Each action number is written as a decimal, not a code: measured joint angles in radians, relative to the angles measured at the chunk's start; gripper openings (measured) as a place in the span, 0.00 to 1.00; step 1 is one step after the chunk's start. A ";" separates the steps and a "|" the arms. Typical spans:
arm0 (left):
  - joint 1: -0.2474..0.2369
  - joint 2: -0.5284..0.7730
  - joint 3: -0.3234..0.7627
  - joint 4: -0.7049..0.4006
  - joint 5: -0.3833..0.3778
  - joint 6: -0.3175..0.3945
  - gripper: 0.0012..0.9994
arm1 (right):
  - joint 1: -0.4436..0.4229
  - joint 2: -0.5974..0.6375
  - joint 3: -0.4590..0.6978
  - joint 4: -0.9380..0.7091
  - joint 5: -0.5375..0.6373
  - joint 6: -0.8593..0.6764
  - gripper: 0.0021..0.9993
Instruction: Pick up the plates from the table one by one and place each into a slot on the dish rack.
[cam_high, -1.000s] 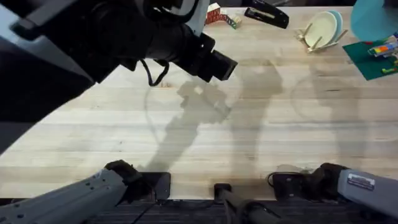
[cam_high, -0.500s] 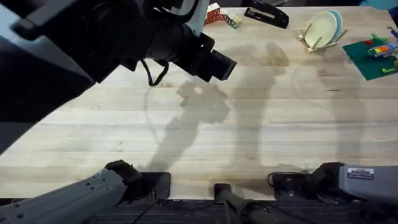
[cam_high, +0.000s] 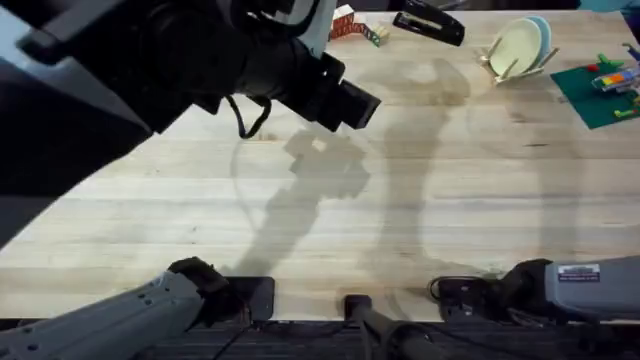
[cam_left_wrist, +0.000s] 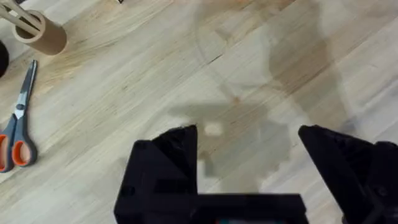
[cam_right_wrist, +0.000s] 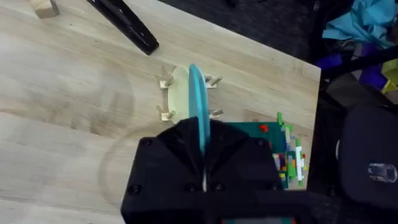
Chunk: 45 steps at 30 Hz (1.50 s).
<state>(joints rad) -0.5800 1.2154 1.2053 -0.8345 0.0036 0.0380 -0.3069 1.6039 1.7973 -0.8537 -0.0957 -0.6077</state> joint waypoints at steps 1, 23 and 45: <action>0.000 0.000 0.000 0.000 0.000 0.000 0.99 | 0.000 0.000 0.000 0.001 0.000 0.000 0.03; 0.000 0.000 0.000 0.000 0.000 -0.008 0.99 | -0.123 0.059 0.001 0.055 -0.075 -0.003 0.03; 0.000 0.000 0.000 0.000 0.000 -0.011 0.99 | -0.124 0.279 0.001 0.171 -0.092 -0.003 0.03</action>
<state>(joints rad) -0.5800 1.2156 1.2053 -0.8345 0.0036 0.0265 -0.4305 1.8826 1.7981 -0.6826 -0.1880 -0.6106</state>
